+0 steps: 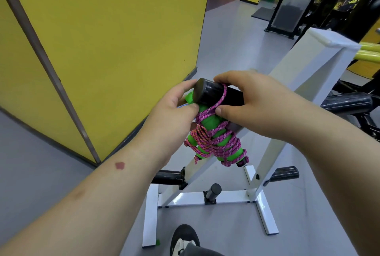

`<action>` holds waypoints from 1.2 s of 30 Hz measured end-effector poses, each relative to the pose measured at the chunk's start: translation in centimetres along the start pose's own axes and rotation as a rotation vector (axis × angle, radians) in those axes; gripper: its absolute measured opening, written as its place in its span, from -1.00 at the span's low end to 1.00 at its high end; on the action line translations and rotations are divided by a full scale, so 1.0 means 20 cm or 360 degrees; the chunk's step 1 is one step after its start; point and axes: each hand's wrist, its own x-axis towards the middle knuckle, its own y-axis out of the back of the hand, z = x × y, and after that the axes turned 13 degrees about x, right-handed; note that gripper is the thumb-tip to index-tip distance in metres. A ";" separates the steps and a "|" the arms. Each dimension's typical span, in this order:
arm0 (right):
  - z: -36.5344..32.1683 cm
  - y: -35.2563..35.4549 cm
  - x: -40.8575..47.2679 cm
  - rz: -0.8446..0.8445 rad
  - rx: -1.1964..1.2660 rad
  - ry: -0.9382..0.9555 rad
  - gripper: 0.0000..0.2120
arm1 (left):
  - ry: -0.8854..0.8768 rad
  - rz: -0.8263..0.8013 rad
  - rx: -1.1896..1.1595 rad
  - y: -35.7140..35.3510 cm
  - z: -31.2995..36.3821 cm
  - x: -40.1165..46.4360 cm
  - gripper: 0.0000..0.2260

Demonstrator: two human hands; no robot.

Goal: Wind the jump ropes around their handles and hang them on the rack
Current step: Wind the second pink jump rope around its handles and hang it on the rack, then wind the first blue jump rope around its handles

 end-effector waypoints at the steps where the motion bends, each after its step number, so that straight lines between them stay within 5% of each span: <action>1: 0.00 0.00 -0.01 -0.0002 -0.0005 0.0005 -0.65 | -0.0027 0.0028 0.0042 0.00 0.01 -0.01 -0.53; 18: 0.00 -0.03 -0.08 0.0165 0.0079 0.0004 -0.33 | -0.0222 0.0220 0.0459 0.10 0.03 -0.11 -0.41; 27: -0.03 -0.20 -0.18 0.0333 0.0090 0.0132 -0.31 | -0.0536 0.0287 0.1242 0.17 0.03 -0.25 -0.40; 36: -0.21 -0.25 -0.21 0.0352 0.0143 0.0214 -0.38 | -0.0586 0.0450 0.1492 0.38 0.01 -0.47 -0.41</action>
